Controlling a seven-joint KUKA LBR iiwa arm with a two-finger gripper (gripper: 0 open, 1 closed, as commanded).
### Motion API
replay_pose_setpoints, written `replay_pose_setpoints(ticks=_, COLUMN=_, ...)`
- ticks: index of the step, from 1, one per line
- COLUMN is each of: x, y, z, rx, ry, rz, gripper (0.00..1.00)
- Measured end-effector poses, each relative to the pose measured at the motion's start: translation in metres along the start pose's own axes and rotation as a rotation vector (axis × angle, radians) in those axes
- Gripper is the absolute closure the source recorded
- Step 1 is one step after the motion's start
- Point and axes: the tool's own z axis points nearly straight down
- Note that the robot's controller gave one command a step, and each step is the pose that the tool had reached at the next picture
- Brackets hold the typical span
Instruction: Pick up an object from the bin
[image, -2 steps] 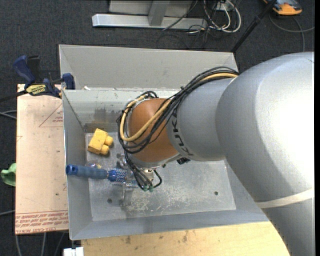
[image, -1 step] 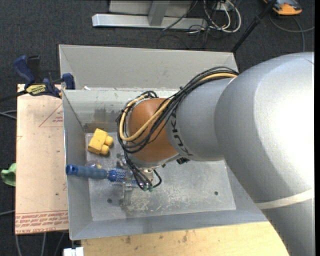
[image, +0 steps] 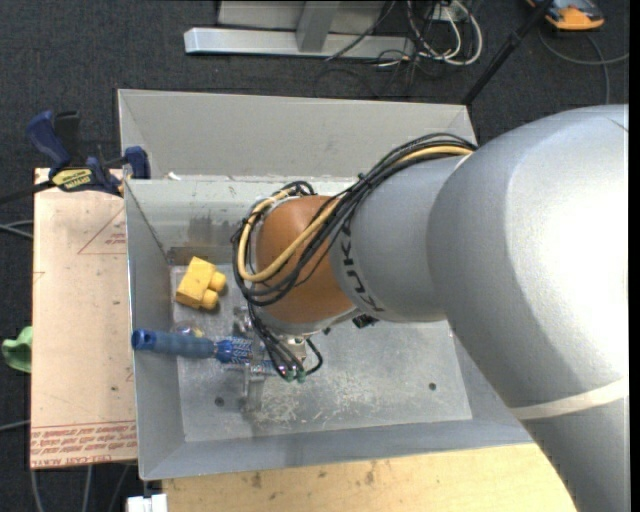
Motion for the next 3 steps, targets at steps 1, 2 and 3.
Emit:
replay_pose_setpoints(ticks=1, x=0.000, y=0.001, z=0.000, rx=0.000, ry=0.000, rz=0.001, gripper=0.00)
replay_pose_setpoints(ticks=2, x=-0.002, y=-0.001, z=0.000, rx=0.001, ry=-0.002, rz=0.003, gripper=1.00)
replay_pose_setpoints(ticks=3, x=-0.004, y=0.000, z=-0.075, rx=0.000, ry=-0.006, rz=0.004, gripper=1.00)
